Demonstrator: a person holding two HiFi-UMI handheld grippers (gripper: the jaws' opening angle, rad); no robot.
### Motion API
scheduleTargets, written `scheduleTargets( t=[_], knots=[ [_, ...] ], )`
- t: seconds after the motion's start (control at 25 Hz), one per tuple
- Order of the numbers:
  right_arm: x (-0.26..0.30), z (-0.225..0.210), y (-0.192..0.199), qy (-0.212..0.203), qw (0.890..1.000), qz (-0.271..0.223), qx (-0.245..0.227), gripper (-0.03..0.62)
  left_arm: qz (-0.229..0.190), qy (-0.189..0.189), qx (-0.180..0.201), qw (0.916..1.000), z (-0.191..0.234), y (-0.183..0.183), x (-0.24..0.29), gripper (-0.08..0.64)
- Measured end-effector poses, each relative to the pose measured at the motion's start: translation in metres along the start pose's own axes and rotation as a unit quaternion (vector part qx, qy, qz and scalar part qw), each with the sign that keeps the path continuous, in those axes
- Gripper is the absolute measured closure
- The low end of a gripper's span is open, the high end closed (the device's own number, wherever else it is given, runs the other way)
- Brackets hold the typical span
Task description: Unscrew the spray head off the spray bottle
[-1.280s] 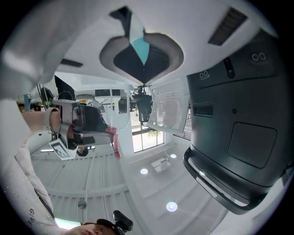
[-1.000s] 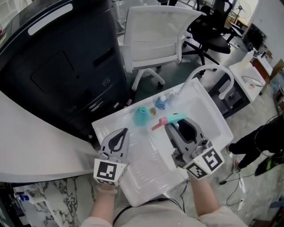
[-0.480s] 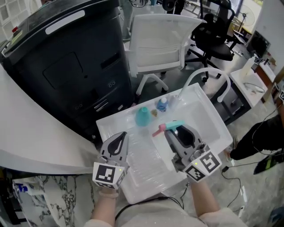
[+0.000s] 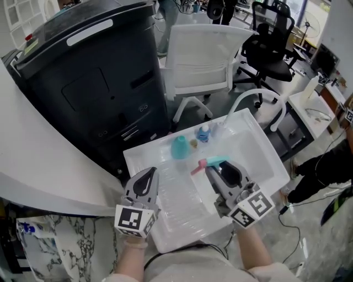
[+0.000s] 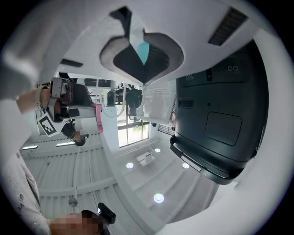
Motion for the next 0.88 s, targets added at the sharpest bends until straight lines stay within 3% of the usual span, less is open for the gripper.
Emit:
scheduleTargets(
  t=[0.88],
  knots=[
    [-0.008, 0.002, 0.015, -0.011, 1.000, 0.015, 0.017, 0.450, -0.004, -0.029, -0.010, 0.9995, 0.004, 0.001, -0.016, 0.555]
  ],
)
Point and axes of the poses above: the fingertips, and each gripper's own axes: x forward along the fingers, z to its left, y out of its underside, the point moved 7 cm from there along -x, backward along the fingers, and after that the axes turned 9 degrees about -z, right-handed, at the moved point
